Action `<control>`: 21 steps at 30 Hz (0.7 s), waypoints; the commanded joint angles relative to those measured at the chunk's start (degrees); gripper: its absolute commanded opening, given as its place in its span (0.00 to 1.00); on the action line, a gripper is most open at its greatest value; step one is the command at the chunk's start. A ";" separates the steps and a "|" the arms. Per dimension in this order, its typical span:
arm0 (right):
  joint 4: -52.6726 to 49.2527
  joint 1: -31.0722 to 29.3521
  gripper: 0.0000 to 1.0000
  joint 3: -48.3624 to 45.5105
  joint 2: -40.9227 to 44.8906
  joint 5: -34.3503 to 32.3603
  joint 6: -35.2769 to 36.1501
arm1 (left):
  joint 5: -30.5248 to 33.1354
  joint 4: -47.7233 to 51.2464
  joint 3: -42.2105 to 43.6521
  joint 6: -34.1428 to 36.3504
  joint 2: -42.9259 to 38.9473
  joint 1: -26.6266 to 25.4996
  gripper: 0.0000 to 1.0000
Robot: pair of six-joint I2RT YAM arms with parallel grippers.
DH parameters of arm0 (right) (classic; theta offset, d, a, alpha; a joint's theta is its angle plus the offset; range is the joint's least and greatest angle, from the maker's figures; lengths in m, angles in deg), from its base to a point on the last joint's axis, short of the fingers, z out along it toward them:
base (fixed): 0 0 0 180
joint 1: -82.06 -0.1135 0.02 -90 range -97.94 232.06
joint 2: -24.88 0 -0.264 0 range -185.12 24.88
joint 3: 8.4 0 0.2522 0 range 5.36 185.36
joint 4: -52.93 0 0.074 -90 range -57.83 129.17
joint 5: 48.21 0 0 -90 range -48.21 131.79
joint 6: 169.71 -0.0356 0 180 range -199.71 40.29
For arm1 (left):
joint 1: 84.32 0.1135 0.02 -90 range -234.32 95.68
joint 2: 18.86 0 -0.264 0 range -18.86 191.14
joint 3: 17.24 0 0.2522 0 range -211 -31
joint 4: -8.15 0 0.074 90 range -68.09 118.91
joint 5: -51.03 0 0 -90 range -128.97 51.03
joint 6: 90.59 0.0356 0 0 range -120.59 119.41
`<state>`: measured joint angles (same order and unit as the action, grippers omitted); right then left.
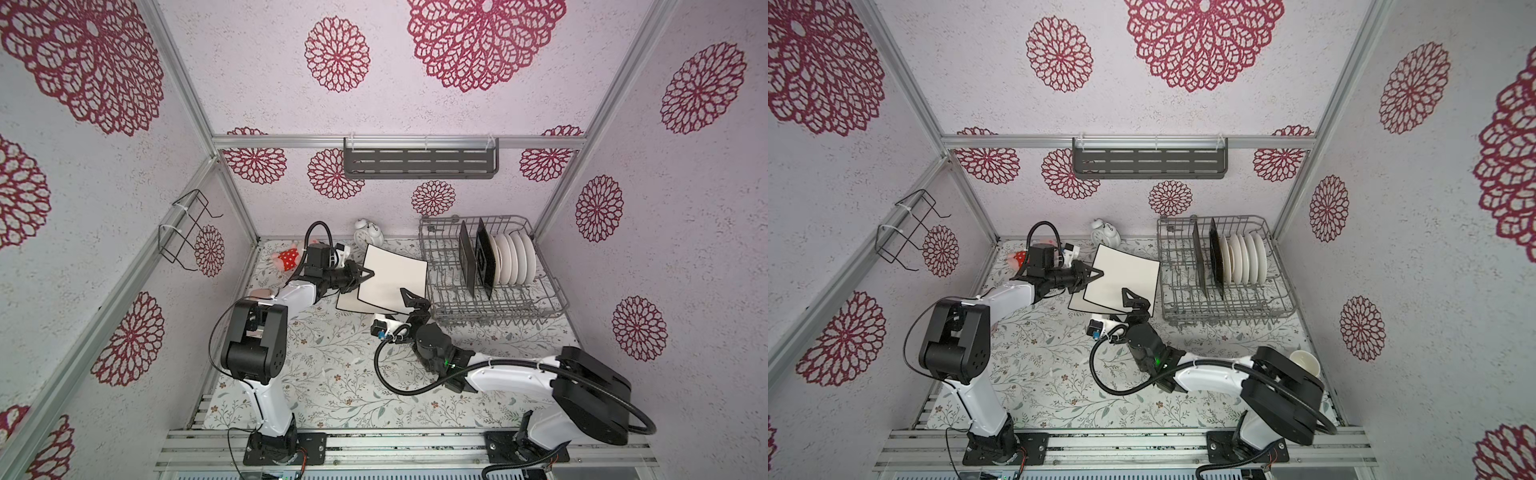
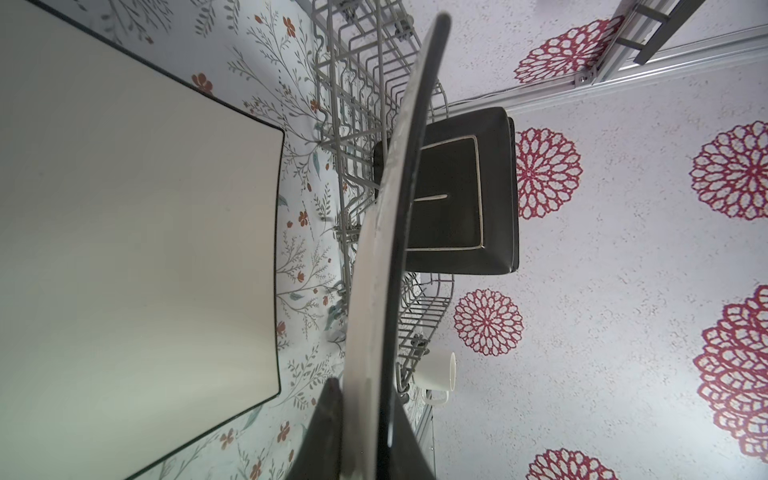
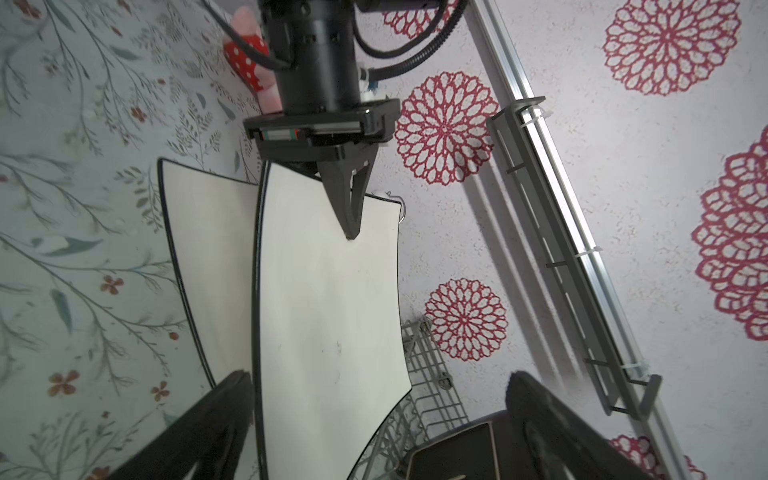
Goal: Unload the plates from the dish rack
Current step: 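Lower the white square plate with the left gripper while the right gripper withdraws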
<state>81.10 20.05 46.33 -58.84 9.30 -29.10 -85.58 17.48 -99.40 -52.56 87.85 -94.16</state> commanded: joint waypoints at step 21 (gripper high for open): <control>-24.96 24.93 0.75 5.60 8.76 42.61 -55.88 | -1.05 4.45 -7.79 10.01 2.26 3.77 0.00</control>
<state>56.86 43.67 50.07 -49.51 44.82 -77.90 -82.93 24.56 -104.88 -43.86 90.10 -91.10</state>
